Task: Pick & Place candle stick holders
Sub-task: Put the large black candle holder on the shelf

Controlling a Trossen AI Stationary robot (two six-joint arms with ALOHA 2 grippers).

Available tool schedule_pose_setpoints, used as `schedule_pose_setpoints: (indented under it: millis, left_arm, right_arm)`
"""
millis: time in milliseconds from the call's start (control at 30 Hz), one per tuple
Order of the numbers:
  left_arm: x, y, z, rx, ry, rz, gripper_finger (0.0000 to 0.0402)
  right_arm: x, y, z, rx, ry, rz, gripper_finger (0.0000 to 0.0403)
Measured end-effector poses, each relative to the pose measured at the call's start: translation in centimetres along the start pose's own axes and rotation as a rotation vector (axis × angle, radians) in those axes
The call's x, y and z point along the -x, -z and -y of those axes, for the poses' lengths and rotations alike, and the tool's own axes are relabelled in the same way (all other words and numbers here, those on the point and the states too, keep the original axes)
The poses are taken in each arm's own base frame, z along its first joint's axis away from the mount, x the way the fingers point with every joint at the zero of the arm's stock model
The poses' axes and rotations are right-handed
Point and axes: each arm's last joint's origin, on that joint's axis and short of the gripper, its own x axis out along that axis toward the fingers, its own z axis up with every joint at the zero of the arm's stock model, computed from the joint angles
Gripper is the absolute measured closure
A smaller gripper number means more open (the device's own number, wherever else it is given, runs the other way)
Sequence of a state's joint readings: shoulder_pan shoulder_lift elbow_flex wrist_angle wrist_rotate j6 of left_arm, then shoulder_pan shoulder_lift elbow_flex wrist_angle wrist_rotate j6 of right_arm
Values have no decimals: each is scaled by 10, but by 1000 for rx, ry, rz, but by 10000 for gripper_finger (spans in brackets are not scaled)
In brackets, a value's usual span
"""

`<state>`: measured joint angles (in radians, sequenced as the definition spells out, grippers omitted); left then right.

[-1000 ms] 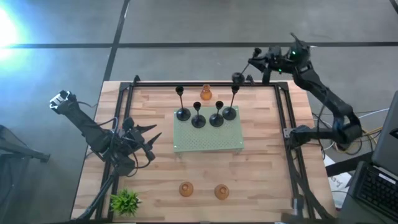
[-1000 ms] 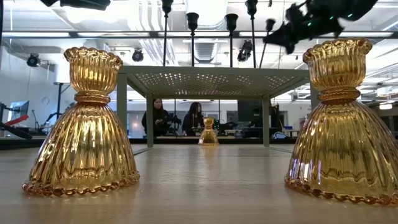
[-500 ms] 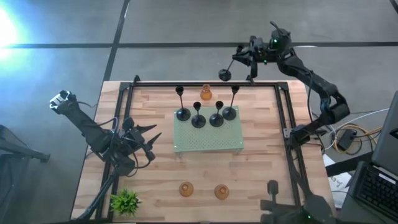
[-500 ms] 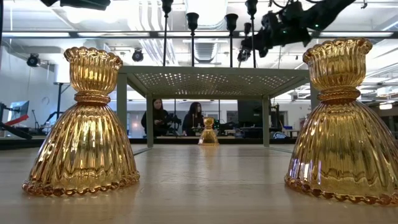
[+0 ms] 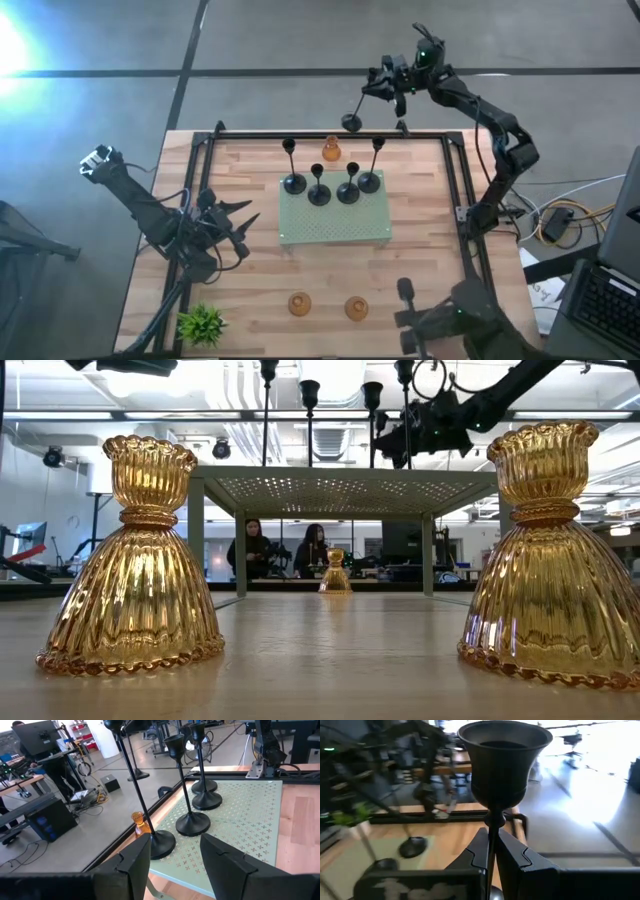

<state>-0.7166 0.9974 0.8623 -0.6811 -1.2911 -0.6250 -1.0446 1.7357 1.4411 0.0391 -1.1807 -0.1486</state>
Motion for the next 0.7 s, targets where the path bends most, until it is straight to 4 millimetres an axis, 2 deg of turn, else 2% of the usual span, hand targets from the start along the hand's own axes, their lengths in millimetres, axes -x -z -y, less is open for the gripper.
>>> schedule_pose_setpoints:
  millis: [167, 467, 700]
  left_arm:
    - [0, 0, 0, 0, 0, 0, 225]
    - [0, 0, 0, 0, 0, 0, 225]
    - [0, 0, 0, 0, -1, 0, 225]
  right_arm:
    - [-13, -1, -3, 63, -86, 7, 392]
    - [-37, -15, -23, 167, -282, 47, 392]
    - [-48, -10, -13, 117, -417, 59, 392]
